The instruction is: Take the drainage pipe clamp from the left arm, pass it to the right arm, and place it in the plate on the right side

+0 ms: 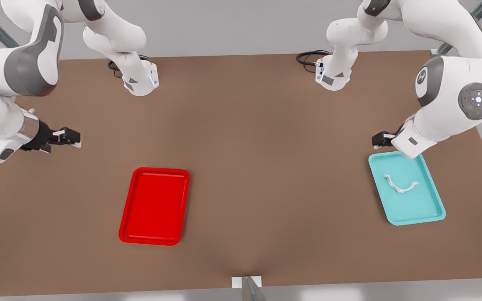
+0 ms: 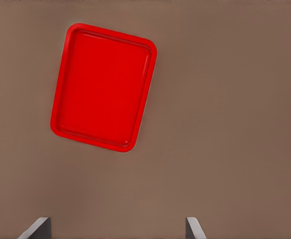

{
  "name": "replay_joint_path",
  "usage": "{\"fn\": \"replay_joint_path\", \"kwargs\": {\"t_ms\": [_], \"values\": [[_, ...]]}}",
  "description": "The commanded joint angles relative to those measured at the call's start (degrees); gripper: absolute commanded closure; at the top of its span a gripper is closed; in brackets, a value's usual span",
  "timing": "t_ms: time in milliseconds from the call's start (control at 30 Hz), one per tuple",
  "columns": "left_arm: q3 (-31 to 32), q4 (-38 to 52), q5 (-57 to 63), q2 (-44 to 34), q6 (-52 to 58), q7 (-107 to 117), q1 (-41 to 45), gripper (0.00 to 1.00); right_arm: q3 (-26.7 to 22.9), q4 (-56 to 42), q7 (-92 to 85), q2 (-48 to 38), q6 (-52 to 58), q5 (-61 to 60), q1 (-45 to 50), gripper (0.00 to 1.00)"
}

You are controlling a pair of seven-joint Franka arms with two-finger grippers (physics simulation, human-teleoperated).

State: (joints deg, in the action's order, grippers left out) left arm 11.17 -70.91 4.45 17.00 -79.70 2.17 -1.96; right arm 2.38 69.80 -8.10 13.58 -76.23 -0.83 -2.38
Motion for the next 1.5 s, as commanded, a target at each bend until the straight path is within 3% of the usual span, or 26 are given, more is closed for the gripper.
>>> {"fn": "replay_joint_path", "kwargs": {"t_ms": [0, 67, 300, 467, 567, 1133, 1467], "values": [[0.08, -0.02, -0.06, 0.23, -2.12, -3.22, 0.03, 0.00, 0.17, -0.10, -6.41, 0.13, -1.38, -0.05, 0.09, 0.00], [0.17, 0.24, 0.03, 2.95, -2.73, -5.94, -0.32, 0.00, 0.17, -0.01, -6.67, 0.13, -1.38, -0.05, -0.70, 0.00], [-0.35, -4.94, 1.43, 12.80, -25.15, -80.29, -12.89, 0.00, 0.26, -0.19, -6.67, 0.31, -1.47, 0.04, -0.87, 0.00], [-0.35, -17.86, -0.50, 17.55, -48.61, -106.22, -21.15, 0.00, 0.34, -0.19, -6.76, 0.31, -1.38, 0.04, -0.78, 0.00], [-0.18, -17.95, -0.85, 21.41, -54.50, -115.63, -24.67, 0.00, 0.34, -0.19, -6.76, 0.31, -1.38, 0.04, -0.87, 0.00], [-0.62, -24.98, -1.38, 24.75, -54.15, -120.82, -31.53, 0.00, -0.10, -0.19, -9.04, 0.66, -1.38, -0.05, -1.49, 0.00], [-0.71, -26.65, -1.38, 24.49, -51.08, -102.89, -31.44, 0.00, -0.10, -0.19, -9.22, 0.75, -1.38, -0.05, -1.66, 0.00]]}}
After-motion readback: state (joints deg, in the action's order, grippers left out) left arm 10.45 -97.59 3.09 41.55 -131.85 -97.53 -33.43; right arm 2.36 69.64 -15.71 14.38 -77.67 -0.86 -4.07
